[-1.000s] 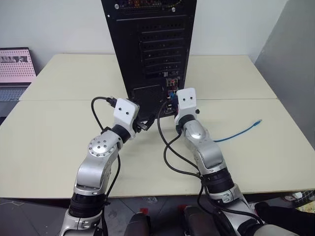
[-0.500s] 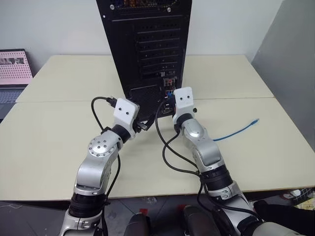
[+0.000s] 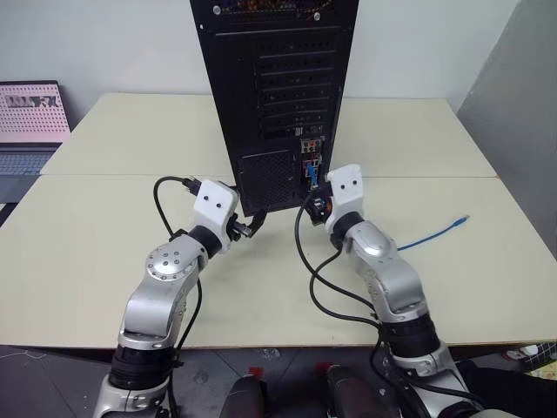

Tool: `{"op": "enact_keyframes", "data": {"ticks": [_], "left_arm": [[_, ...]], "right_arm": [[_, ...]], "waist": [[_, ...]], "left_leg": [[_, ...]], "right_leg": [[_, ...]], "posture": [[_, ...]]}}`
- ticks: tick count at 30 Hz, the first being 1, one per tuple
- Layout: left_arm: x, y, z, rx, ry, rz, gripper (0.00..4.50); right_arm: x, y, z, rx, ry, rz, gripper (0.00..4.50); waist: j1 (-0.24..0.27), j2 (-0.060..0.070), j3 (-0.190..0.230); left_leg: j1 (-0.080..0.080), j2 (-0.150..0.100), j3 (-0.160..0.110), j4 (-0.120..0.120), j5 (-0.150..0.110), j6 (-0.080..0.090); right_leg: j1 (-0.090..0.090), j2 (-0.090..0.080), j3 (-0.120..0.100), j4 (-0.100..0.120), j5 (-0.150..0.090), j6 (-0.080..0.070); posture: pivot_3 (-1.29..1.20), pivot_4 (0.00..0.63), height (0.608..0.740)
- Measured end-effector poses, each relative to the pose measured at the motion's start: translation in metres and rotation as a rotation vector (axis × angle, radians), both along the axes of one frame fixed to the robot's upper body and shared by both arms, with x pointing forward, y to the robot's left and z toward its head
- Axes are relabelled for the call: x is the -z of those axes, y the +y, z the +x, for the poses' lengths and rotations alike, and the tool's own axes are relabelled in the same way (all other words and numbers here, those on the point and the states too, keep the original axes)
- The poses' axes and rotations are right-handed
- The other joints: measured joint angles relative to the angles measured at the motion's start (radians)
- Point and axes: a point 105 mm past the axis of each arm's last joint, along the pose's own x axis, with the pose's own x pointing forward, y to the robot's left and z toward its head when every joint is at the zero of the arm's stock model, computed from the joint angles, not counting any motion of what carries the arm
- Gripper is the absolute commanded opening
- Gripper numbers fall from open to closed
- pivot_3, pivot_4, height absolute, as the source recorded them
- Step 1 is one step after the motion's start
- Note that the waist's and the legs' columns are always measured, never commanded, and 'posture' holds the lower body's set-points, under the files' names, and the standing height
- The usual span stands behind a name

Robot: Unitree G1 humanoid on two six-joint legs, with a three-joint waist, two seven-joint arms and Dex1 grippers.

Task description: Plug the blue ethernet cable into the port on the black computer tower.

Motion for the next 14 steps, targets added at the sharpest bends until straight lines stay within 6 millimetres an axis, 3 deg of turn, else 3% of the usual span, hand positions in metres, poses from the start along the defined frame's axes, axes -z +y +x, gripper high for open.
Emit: {"op": "enact_keyframes", "data": {"ticks": [2,4,8,14], "left_arm": [[0.003,-0.002,-0.009,0.063,0.03,0.0,3.97],[0.004,0.0,-0.018,0.11,0.048,0.013,3.97],[-0.002,0.025,-0.023,0.117,0.056,0.051,3.97],[-0.015,0.048,-0.024,0.141,0.053,0.049,3.97]], "right_arm": [[-0.003,-0.008,-0.009,-0.079,-0.005,-0.012,4.43],[-0.006,-0.014,-0.019,-0.171,-0.021,-0.037,4.43],[-0.015,-0.039,-0.043,-0.383,-0.041,-0.122,4.43],[-0.031,-0.066,-0.049,-0.458,-0.038,-0.151,4.43]], "waist": [[0.001,0.0,0.0],[0.002,0.0,0.001],[0.003,0.001,0.002],[0.003,0.001,0.002]], "left_leg": [[0.0,0.0,0.0,0.0,0.0,0.0],[0.0,0.0,0.0,0.0,0.0,0.0],[0.001,-0.001,0.0,0.0,0.0,0.0],[0.001,-0.001,0.0,0.0,0.0,0.0]], "right_leg": [[0.0,0.0,-0.001,0.0,0.0,0.0],[0.0,0.0,-0.001,0.0,0.0,0.0],[0.001,0.002,-0.001,-0.001,-0.003,0.004],[0.001,0.003,-0.001,-0.001,-0.004,0.003]], "posture": [[0.0,0.15,0.74],[0.0,0.15,0.74],[0.0,0.15,0.74],[0.0,0.15,0.74]]}}
